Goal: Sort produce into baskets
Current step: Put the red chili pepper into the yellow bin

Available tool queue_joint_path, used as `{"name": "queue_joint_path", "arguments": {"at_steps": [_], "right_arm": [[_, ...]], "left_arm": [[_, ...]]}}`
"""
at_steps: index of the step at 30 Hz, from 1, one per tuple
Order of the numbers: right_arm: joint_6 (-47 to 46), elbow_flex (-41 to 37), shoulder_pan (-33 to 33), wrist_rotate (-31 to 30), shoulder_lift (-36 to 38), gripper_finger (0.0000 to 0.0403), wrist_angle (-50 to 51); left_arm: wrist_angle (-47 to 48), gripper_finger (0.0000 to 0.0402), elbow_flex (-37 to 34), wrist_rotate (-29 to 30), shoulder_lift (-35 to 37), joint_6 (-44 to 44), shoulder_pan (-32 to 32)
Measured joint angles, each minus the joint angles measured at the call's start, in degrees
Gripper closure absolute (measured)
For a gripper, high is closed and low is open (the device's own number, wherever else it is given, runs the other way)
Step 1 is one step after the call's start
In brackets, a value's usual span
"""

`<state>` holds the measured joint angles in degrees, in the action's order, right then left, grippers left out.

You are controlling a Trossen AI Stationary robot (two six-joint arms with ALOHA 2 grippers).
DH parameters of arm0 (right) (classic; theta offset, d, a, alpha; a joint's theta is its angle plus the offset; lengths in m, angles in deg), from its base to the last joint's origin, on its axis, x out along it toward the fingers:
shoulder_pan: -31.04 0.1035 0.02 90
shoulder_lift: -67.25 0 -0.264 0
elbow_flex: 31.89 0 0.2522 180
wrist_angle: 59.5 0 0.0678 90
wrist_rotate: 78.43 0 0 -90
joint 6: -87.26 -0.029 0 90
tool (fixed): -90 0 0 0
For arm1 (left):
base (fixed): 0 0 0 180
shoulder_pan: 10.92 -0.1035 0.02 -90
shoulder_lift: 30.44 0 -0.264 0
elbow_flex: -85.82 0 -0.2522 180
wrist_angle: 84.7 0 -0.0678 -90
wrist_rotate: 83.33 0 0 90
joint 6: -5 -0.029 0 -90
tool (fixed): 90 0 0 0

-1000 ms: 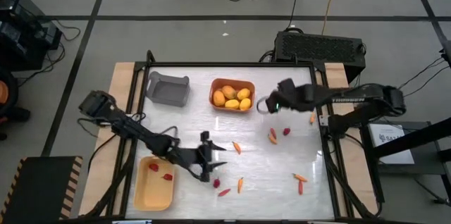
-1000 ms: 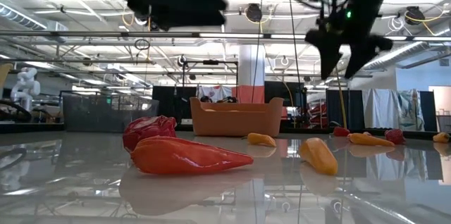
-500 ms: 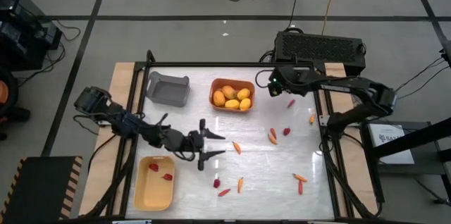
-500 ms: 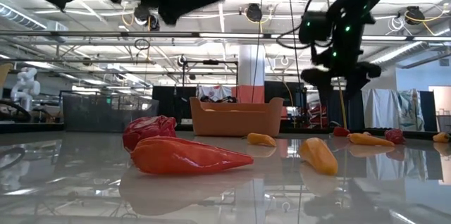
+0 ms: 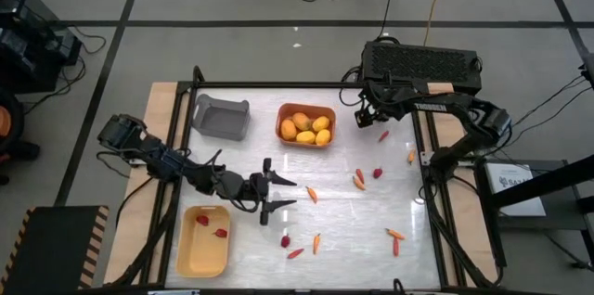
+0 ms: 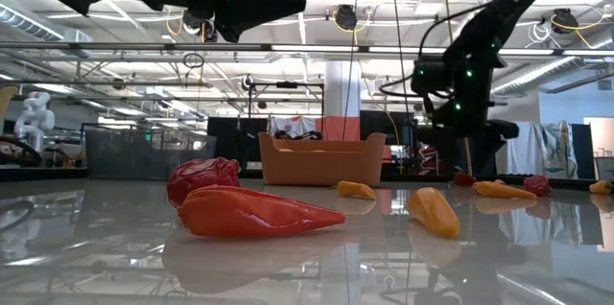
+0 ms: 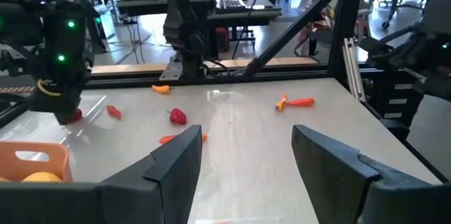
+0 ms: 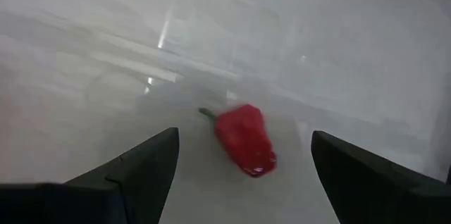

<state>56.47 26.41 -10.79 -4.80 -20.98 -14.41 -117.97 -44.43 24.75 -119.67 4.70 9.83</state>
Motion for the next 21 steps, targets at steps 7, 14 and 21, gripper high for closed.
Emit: {"name": "queue_joint_path", "arguments": {"at_steps": [7,14,21], "right_arm": [[0.14,-2.99,-0.64,0.01,0.04,0.0099,-3.06],[0.5,-3.46,-0.62,0.24,0.04,0.0158,-5.72],[0.61,-3.46,-0.62,0.04,0.02,0.0221,-5.44]], "left_arm": [[0.0,0.0173,0.0,0.0,0.0,-0.01,-0.13],[0.0,0.0173,0.0,0.0,0.0,0.02,-0.12],[0.0,0.0173,0.02,0.01,0.0,0.02,-0.13]]}}
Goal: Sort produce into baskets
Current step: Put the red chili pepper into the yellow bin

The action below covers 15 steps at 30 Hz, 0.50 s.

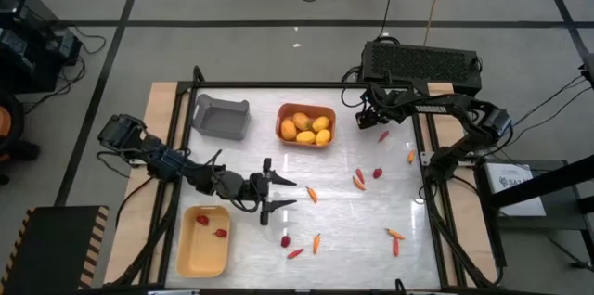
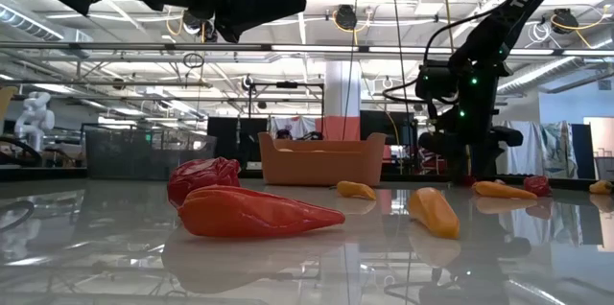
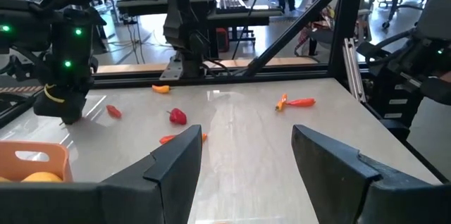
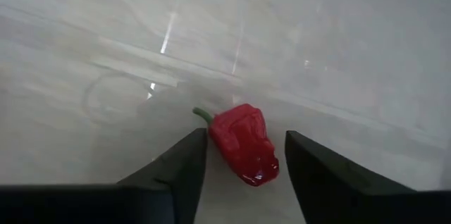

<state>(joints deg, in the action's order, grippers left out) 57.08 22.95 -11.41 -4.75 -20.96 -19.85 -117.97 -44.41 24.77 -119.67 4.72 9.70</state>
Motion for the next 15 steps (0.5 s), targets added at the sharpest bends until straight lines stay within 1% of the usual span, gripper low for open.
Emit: {"name": "queue_joint_path", "arguments": {"at_steps": [6,10,13,15], "right_arm": [[0.99,0.0,0.02,-0.29,0.0,0.0274,0.01],[1.4,0.0,0.04,-0.26,0.0,0.0301,0.02],[2.52,0.0,0.52,-0.25,0.0,0.0317,0.06],[2.98,0.02,0.94,-0.07,0.21,0.0324,0.19]], "left_arm": [[0.02,0.0173,0.0,0.01,0.0,-0.02,0.0],[0.67,0.0173,0.04,0.03,0.17,-0.86,0.0],[4.44,0.0173,0.07,1.46,2.6,-1.73,0.02],[9.85,0.0173,0.11,3.37,5.03,-1.62,0.02]]}}
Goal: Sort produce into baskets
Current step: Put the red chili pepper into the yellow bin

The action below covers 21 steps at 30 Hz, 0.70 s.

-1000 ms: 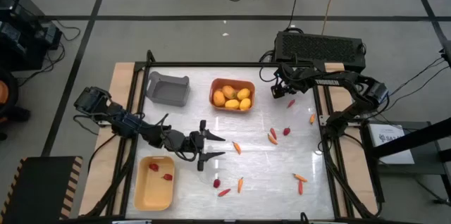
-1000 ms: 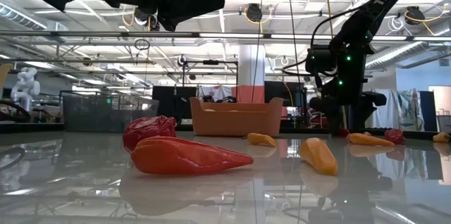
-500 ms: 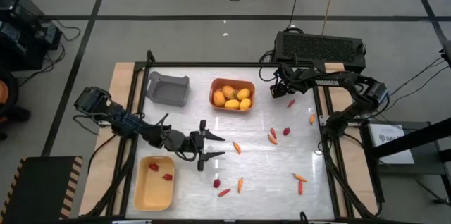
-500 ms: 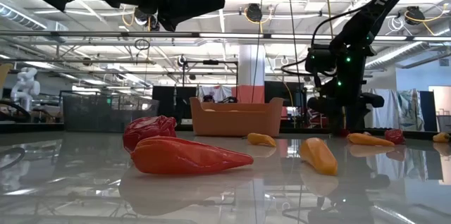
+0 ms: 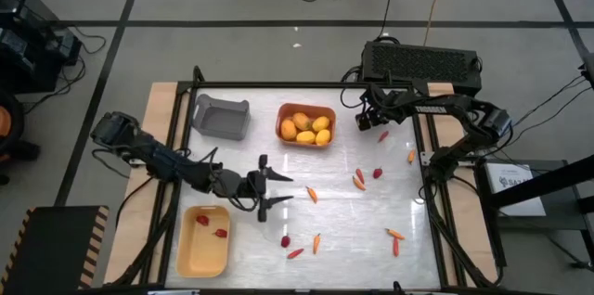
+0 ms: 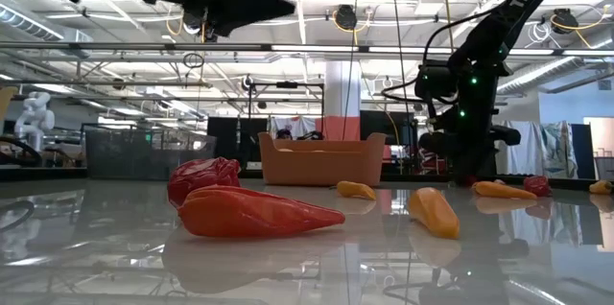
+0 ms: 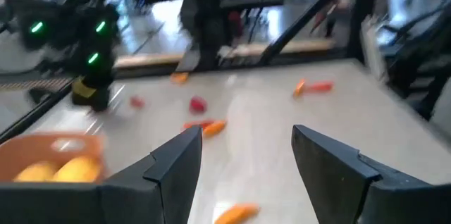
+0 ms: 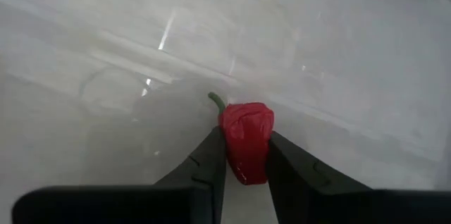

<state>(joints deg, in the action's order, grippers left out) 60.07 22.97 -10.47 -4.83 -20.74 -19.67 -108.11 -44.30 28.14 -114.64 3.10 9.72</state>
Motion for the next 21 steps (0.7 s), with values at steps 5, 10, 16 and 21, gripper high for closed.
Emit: {"name": "queue_joint_path", "arguments": {"at_steps": [5,10,16,21], "right_arm": [[0.45,0.6,1.61,0.49,2.67,0.0329,0.94],[0.06,2.35,4.04,5.75,7.78,0.0328,1.13],[-1.95,3.21,11.88,9.37,13.46,0.0328,-4.28],[-3.62,3.23,22.42,9.29,14.01,0.0328,-15.99]], "left_arm": [[10.83,0.0173,-0.84,3.59,6.72,1.5,0.0],[-2.89,0.0173,-12.69,8.98,11.94,1.52,-0.16],[-20.74,0.0173,-25.61,12.83,20.08,1.56,-0.43],[-24.39,0.0173,-29.49,13.03,26.63,1.59,-0.39]]}}
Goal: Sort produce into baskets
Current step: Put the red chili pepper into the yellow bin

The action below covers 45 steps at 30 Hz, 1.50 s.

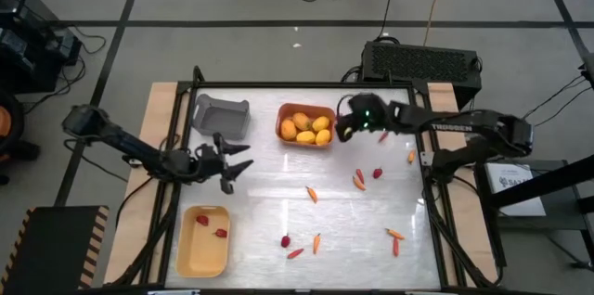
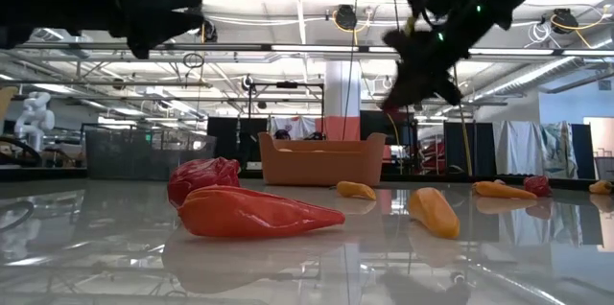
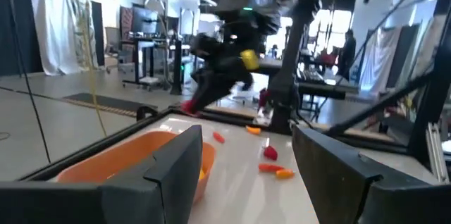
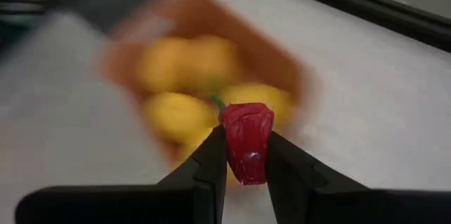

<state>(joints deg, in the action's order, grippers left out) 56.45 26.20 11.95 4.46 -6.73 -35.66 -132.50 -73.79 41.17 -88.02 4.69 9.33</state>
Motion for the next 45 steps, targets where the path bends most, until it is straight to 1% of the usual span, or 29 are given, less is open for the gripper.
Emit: {"name": "queue_joint_path", "arguments": {"at_steps": [5,9,10,12,14,16,20,23,28,34,37,39,42,45], "right_arm": [[-0.4,0.0,12.68,0.01,-4.13,0.0328,-18.77],[0.17,0.24,22.24,0.01,-10.43,0.0328,-36.57],[0.66,1.01,24.45,-0.13,-12.49,0.0328,-39.6],[1.69,3.68,28.4,-0.51,-17.23,0.0328,-42.69],[3.36,8.17,32.02,-1.58,-22.77,0.0328,-43.96],[6.05,13.92,35.27,-3.42,-28.6,0.0328,-44.14],[11.53,27.65,39.58,-3.61,-40.44,0.0328,-44.0],[14.7,38.48,40.92,-3.32,-48.52,0.0328,-42.91],[17.64,55.64,40.83,-3.27,-60.69,0.0328,-35.86],[21.54,72.17,39.25,-3.14,-70.55,0.0328,-29.96],[22.48,77.63,38.4,-3.0,-74.41,0.0328,-28.13],[22.58,79.67,37.82,-3.02,-76.3,0.0328,-28.19],[22.31,81.56,36.95,-3.05,-78.06,0.0328,-28.51],[20.45,81.74,36.18,-3.06,-78.66,0.0326,-28.78]], "left_arm": [[0.83,0.0173,-0.69,1.6,3.76,1.36,0.0],[1.41,0.0173,-0.69,2.35,4.17,1.21,0.0],[1.63,0.0173,-0.69,2.96,4.14,1.02,0.0],[1.85,0.0173,-0.67,3.99,4.19,1.01,0.0],[2.57,0.0173,-0.67,5.52,4.15,0.99,0.0],[2.67,0.0173,-0.67,6.21,4.15,1.04,0.0],[2.65,0.0173,-0.67,6.29,4.14,1.06,0.0],[3.04,0.0173,-0.65,6.28,4.14,1.08,0.0],[7.28,0.0173,-0.65,6.23,4.14,1.36,0.0],[8.11,0.0173,-0.63,6.16,4.14,1.29,0.0],[8.11,0.0173,-0.63,6.15,4.14,1.01,0.0],[8.11,0.0173,-0.63,6.16,4.14,0.97,0.0],[8.11,0.0173,-0.63,6.16,4.14,0.9,0.0],[8.11,0.0173,-0.63,6.18,4.14,0.9,0.01]]}}
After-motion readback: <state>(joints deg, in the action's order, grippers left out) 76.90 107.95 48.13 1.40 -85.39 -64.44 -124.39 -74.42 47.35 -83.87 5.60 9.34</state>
